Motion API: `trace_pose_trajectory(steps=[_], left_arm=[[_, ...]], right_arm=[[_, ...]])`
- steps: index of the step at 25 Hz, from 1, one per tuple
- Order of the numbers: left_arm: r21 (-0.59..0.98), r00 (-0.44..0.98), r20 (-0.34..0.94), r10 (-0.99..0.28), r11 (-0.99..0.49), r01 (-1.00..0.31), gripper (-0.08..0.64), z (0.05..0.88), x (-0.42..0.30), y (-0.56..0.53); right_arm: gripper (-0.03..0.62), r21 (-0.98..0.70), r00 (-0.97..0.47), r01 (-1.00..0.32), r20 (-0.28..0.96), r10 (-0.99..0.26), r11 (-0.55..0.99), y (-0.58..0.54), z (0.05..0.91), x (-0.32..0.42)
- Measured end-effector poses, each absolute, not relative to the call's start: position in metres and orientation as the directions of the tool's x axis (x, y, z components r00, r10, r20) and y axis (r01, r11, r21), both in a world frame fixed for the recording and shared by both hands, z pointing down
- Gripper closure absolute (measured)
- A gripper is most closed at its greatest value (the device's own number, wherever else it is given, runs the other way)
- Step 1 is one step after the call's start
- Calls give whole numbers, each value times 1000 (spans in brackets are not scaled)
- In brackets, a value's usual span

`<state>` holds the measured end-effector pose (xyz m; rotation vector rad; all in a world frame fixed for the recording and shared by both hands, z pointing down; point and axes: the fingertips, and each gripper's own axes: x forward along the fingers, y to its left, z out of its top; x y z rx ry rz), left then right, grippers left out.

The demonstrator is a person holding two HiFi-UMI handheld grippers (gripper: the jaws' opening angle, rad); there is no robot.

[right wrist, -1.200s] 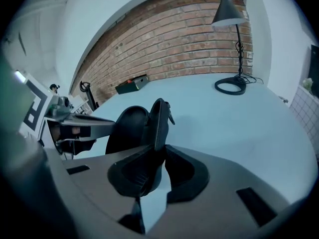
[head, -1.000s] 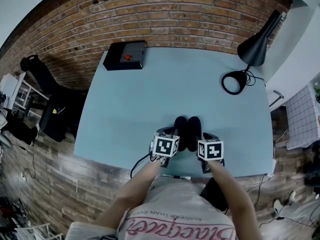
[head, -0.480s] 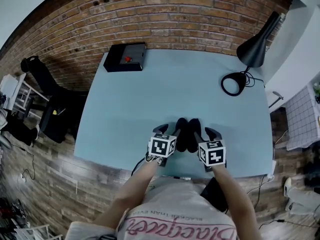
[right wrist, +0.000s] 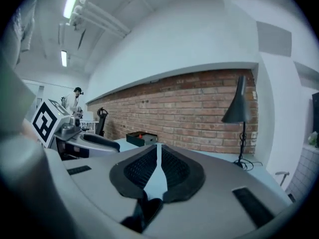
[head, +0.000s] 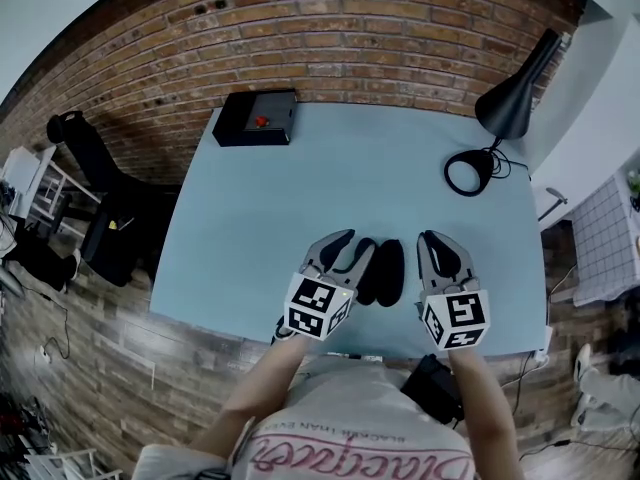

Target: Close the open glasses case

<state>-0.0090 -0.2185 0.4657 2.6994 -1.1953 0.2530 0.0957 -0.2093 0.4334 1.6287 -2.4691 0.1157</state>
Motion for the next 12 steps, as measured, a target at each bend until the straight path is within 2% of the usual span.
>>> trace_pose_trajectory(steps=[5,12], left_arm=[[1,660,155,-736,-667,-745,535,430,-1,-212],[-131,686,29,-727,-683,-719,552,373,8,-198]], right_arm=[[571,48,-412,-907,101,-906,418,-200,400,90],[575,177,-457,-875,4,-889,451,-179,350,70]])
